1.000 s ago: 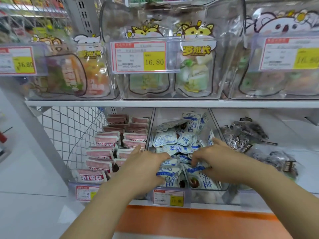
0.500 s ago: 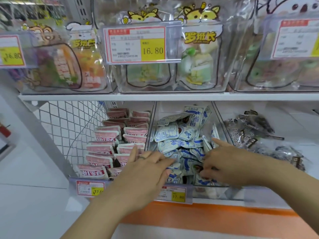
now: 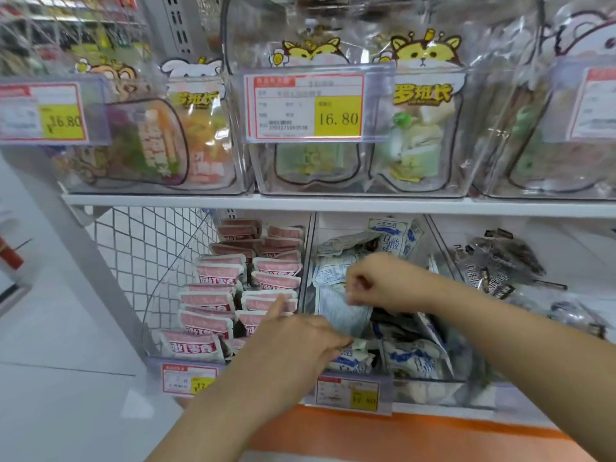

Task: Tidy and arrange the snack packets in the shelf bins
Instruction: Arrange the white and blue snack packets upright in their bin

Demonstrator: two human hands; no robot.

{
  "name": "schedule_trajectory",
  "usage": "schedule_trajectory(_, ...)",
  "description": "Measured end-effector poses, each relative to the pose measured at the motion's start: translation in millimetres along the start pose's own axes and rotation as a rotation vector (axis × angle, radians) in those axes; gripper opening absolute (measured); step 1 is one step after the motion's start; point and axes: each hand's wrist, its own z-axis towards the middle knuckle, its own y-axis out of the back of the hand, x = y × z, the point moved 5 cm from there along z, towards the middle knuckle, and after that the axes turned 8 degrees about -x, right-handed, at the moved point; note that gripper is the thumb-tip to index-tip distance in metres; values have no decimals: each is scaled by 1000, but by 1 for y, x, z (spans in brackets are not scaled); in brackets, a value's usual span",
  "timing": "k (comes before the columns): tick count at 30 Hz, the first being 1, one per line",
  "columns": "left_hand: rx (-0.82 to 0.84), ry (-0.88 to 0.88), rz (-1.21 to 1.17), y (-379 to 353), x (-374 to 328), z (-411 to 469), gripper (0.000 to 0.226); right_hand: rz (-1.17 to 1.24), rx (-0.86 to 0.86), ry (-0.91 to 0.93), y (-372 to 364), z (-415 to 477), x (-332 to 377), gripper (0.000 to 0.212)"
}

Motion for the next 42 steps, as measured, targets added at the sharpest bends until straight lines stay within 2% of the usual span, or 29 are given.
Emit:
schedule_trajectory(4,-4,0,70,-10,-1,-1,39,145,-360,-194,49,-28,-17,11)
schedule_trajectory(9,-48,-7,99,-18,-2,1,47,574,-576,-488,54,-64,-42,7)
schedule_trajectory(12,-41,-3,87,-21,-5,1,40,787,-528,-573,42,-72,-43,22)
schedule_trajectory(17,-100,18,-70,-8,-3,-4,37,1142,-445,-688,34,-77,-37,17)
schedule_trajectory(20,-309,109,-282,5,7,-4,34,1438,-362,-731,35,-79,-34,14)
schedule_trajectory(23,-560,260,-518,19,18,-5,53,1585,-254,-752,33,-79,-25,24)
schedule_trajectory(25,-586,279,-668,24,16,-3,61,1659,-185,-756,27,-77,-16,30)
schedule_trajectory(26,-574,273,-735,26,13,-1,56,1695,-152,-752,23,-75,-11,29)
schedule_trajectory(29,-558,282,-872,29,9,4,16,1714,-110,-749,18,-70,-2,26)
schedule_trajectory(31,-568,306,-907,28,10,5,4,1627,-145,-718,19,-68,-2,34)
schedule_trajectory(33,-561,314,-915,27,11,6,6,1294,-194,-605,25,-68,-3,37)
schedule_trajectory(35,-544,320,-990,26,13,5,10,1028,-265,-457,31,-68,1,29)
schedule_trajectory(36,-535,328,-1060,24,14,4,12,1037,-263,-391,30,-66,5,31)
schedule_trajectory(39,-524,361,-1205,23,13,2,12,1304,-209,-346,23,-62,18,37)
schedule_trajectory(40,-533,370,-1251,23,14,2,12,1304,-234,-342,23,-60,18,34)
schedule_trajectory(42,-549,400,-1329,23,17,0,15,1125,-317,-313,28,-59,18,18)
